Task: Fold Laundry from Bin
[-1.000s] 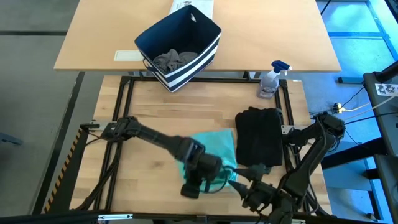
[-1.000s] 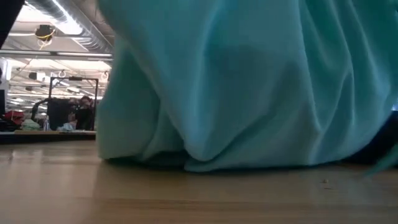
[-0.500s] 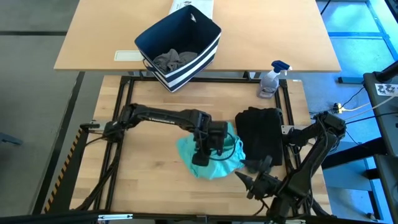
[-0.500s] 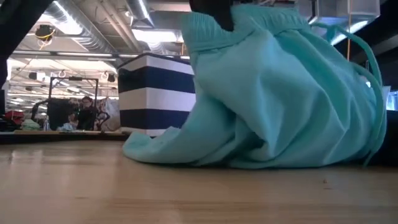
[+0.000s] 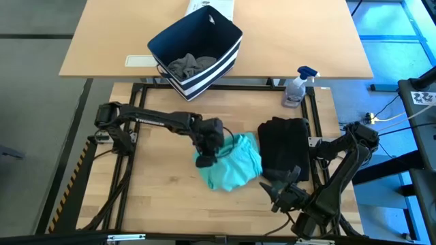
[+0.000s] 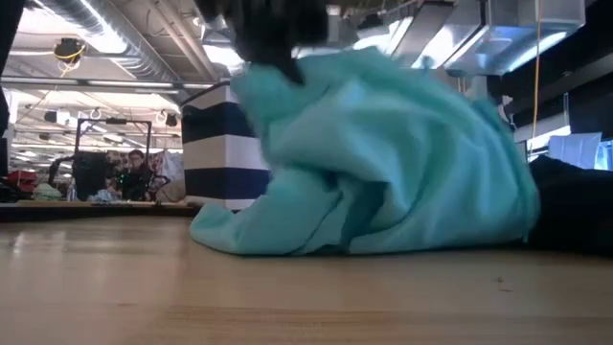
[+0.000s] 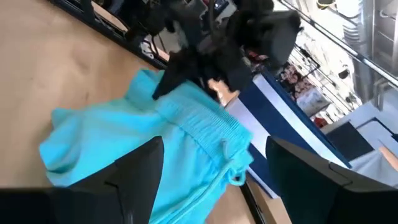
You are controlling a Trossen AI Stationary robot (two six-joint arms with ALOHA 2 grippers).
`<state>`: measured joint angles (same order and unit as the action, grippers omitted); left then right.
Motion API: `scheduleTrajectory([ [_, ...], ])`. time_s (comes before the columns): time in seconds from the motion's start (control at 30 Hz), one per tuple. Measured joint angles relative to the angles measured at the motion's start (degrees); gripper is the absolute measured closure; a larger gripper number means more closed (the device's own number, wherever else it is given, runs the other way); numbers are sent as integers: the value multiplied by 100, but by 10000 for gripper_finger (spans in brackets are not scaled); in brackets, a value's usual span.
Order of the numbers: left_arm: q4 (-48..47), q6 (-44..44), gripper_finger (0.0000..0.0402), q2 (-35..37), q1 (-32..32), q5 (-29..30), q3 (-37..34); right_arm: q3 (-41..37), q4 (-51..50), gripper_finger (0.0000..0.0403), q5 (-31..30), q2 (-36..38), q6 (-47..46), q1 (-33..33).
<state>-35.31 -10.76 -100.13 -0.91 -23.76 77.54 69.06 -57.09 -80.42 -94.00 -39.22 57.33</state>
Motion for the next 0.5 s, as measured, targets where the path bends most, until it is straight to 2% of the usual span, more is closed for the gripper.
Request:
scheduleTrajectory([
  [0.3, 676, -243, 383, 34, -426, -151, -1219, 0, 7, 121, 337, 0, 54, -496],
  [0.43, 831, -264, 383, 32, -583, 168, -1389, 0, 7, 121, 349, 0, 199, -627],
  [0.5, 934, -249, 371, 19, -599, 402, -1386, 0, 8, 121, 365, 0, 201, -698],
])
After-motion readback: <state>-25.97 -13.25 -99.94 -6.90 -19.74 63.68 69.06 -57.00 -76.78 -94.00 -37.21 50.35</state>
